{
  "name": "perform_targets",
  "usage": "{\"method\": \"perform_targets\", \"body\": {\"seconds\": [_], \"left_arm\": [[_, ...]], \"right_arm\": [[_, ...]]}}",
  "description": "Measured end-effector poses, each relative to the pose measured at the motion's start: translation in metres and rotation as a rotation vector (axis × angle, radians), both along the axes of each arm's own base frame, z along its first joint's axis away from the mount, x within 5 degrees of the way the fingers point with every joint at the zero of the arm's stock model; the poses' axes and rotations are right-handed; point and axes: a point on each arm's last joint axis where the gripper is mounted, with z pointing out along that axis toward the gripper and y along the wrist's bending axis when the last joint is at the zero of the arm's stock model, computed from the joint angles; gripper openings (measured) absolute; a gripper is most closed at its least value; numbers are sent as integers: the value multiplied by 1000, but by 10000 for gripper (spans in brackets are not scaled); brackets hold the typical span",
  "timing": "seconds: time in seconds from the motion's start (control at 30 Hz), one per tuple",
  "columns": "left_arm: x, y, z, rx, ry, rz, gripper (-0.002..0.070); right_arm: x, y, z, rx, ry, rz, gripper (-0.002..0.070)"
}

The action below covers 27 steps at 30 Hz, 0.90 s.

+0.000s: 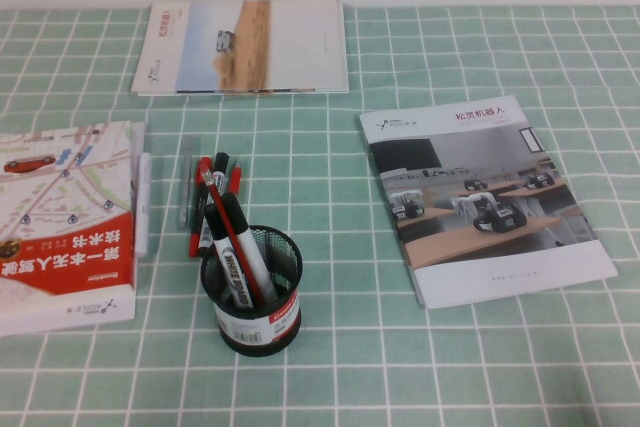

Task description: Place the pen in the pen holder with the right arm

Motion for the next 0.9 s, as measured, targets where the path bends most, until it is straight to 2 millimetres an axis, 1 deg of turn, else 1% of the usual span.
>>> {"method": "perform_targets", "body": {"seconds": [0.07,0.2,0.9], "left_arm": [[0,0,0,0,0,0,-4],[0,0,0,0,0,0,-4],[0,0,0,0,0,0,-4]], "right_arm": [[-1,1,-2,-45,16,24,-19],[-2,2,-6,-76,58,47,-19],[-2,3,-7,-75,64,51,-19]]}}
